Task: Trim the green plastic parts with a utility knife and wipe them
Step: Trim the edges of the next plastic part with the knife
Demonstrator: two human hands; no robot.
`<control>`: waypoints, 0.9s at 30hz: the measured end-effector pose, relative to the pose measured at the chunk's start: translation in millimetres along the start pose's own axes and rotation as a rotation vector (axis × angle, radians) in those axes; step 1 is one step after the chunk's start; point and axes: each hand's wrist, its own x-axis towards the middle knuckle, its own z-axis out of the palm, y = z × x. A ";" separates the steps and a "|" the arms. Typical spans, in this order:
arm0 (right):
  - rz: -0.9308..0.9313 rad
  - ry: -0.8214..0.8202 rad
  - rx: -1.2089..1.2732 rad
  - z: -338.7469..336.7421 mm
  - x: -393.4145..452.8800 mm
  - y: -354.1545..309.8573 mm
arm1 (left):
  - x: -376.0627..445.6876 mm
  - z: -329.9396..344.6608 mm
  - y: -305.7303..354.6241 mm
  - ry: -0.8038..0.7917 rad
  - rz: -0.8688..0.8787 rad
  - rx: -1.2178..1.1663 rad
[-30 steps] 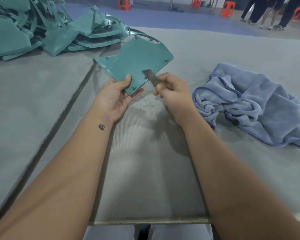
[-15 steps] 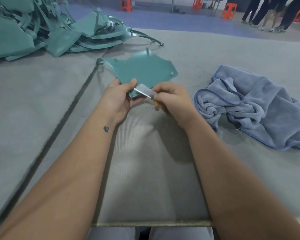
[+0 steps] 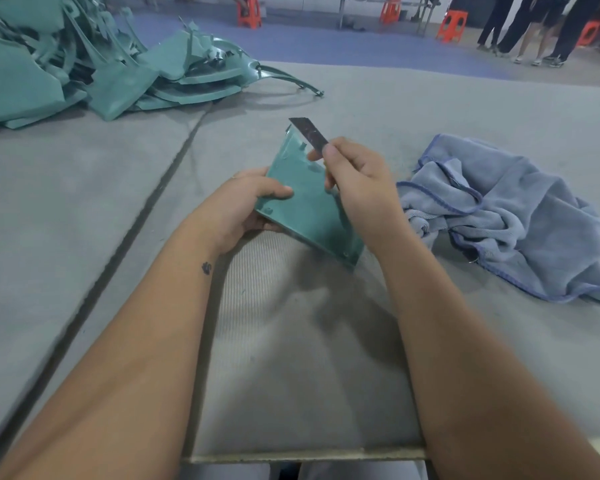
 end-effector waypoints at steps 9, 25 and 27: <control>-0.320 -0.055 -0.763 6.5 -7.5 1.8 | 2.4 6.7 -2.9 0.070 0.030 -0.156; -0.843 0.238 -1.235 21.2 -11.7 -9.7 | -1.8 6.2 1.7 0.122 0.006 -0.160; -0.845 0.249 -1.249 22.5 -12.3 -9.7 | -2.4 5.7 2.3 0.120 0.000 -0.152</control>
